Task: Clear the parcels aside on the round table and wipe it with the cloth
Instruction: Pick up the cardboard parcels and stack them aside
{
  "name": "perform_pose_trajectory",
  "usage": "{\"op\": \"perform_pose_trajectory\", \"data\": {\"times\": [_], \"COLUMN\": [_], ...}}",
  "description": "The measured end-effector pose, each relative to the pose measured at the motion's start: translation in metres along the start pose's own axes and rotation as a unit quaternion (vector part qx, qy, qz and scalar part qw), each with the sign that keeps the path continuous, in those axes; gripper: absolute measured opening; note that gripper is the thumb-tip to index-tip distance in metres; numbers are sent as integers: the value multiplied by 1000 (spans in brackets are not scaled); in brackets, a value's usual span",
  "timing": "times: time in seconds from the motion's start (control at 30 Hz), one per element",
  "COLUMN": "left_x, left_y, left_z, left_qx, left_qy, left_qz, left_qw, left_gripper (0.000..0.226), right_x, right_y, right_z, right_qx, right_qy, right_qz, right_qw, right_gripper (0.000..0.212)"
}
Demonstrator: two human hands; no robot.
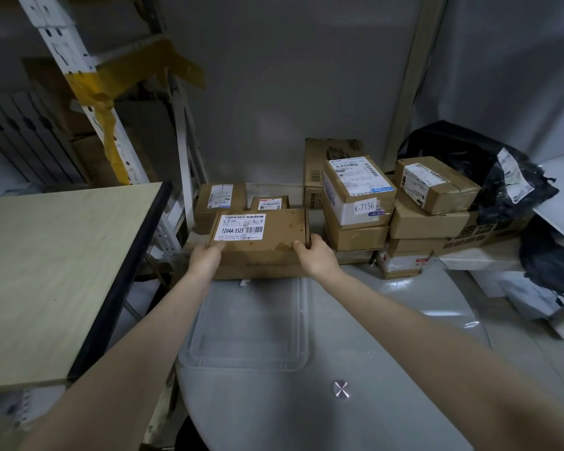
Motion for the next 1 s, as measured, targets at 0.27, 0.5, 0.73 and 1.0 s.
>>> {"op": "perform_pose_trajectory", "data": {"times": [0.27, 0.5, 0.73, 1.0], "left_x": [-6, 16, 56, 90], "left_y": [1, 13, 80, 147], "left_z": [4, -21, -78, -119], "left_qx": [6, 131, 56, -34], "left_qy": [24, 78, 178, 229], "left_qz": [89, 216, 189, 189], "left_qw": [996, 964, 964, 954], "left_gripper": [43, 62, 54, 47], "right_x": [2, -19, -7, 32], "right_y": [-2, -51, -126, -205], "right_z": [-6, -40, -50, -29], "right_qx": [-29, 146, 315, 443], "right_qy": [5, -193, -189, -15], "right_qz": [-29, -82, -48, -3], "right_qw": [999, 967, 929, 897], "right_gripper": [47, 37, 54, 100]}}
Point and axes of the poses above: each hand's wrist, its own z-axis towards the middle knuckle, its own y-axis out of the palm, x = y × z, the point moved 2 cm from there along z, towards the middle knuckle, and after that the axes turned 1 degree about z, right-handed, at the moved point
